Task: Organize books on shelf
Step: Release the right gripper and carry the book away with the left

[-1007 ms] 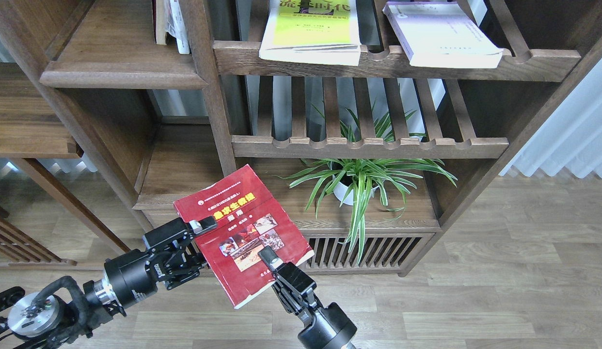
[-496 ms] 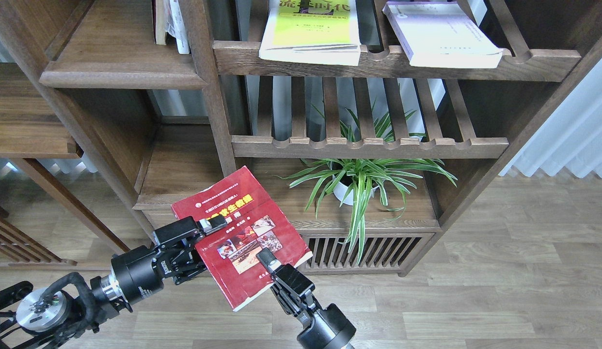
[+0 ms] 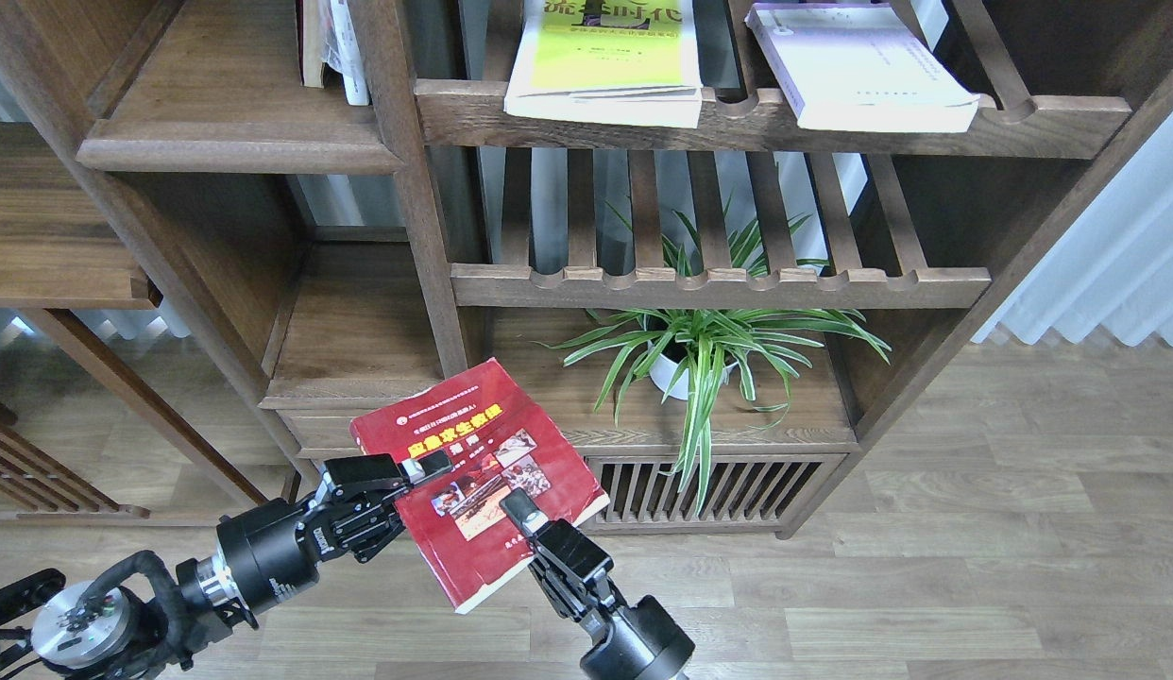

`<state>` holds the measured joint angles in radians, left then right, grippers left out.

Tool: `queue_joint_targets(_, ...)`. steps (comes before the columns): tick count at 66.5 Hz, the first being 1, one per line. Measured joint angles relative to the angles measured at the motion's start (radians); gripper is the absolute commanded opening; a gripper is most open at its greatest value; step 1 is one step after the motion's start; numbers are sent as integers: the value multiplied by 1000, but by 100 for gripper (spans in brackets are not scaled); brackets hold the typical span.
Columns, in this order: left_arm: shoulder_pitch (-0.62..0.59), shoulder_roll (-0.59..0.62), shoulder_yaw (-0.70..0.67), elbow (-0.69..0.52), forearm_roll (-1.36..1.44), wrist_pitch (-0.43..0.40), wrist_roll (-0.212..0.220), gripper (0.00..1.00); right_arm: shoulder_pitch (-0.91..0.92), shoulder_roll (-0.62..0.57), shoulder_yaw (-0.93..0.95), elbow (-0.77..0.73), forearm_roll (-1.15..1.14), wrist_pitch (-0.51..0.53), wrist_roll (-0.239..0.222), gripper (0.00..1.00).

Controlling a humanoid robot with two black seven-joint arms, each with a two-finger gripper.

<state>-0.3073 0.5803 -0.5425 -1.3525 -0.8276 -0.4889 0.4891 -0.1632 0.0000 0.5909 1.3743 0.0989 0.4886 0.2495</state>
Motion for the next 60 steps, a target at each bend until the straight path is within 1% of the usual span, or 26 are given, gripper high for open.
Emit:
queue_joint_targets(1,0,0,0,0,0,0,0,2,0,0,0,0,-1,0,0,63)
queue_joint_targets(2,0,1,0,1,0,0,0,2,0,0,0,-1,-1,0,0,74)
queue_joint_targets(3,0,2,0,2,0,0,0,2,0,0,0,-2,-2,0,0,79)
queue_joint_targets(4,0,3,1,3,0,0,0,2,0,0,0,-2,-4,0,0,89)
queue_joint_targets(6,0,4,1,3,0,0,0,2,0,0,0,-4,-9,0,0,98)
queue_joint_targets(7,0,4,1,3,0,0,0,2,0,0,1,-5,-11,0,1,99)
queue_joint_targets(16,0,25,1,12,1,1,-2,2,-2,2,47,-19,-20,0,2,99)
queue_joint_targets(19,1,39,2,19,3,1,-14,3,-8,2,62,-20,-20,0,4,99)
queue_joint_targets(22,1,58,2,26,12,1,-41,3,-15,1,77,-22,-20,0,5,99)
queue_joint_targets(26,1,96,2,34,40,1,-99,4,-23,1,99,-25,-20,1,6,99)
queue_joint_targets(28,2,121,2,38,64,1,-135,4,-26,0,110,-27,-20,1,7,99)
queue_joint_targets(32,2,155,1,41,104,1,-184,4,-31,0,126,-30,-20,1,7,99)
queue_joint_targets(35,2,178,2,42,137,1,-213,4,-35,0,139,-32,-20,1,7,99)
queue_joint_targets(40,3,209,2,44,179,1,-242,5,-37,0,158,-41,-20,1,6,99)
queue_joint_targets(41,4,230,2,45,200,1,-255,5,-38,0,170,-50,-21,1,5,99)
queue_joint_targets(50,20,279,2,43,233,1,-275,6,-38,0,186,-62,-22,1,3,99)
queue_joint_targets(60,68,362,3,25,289,0,-279,6,-38,0,188,-64,-27,0,1,99)
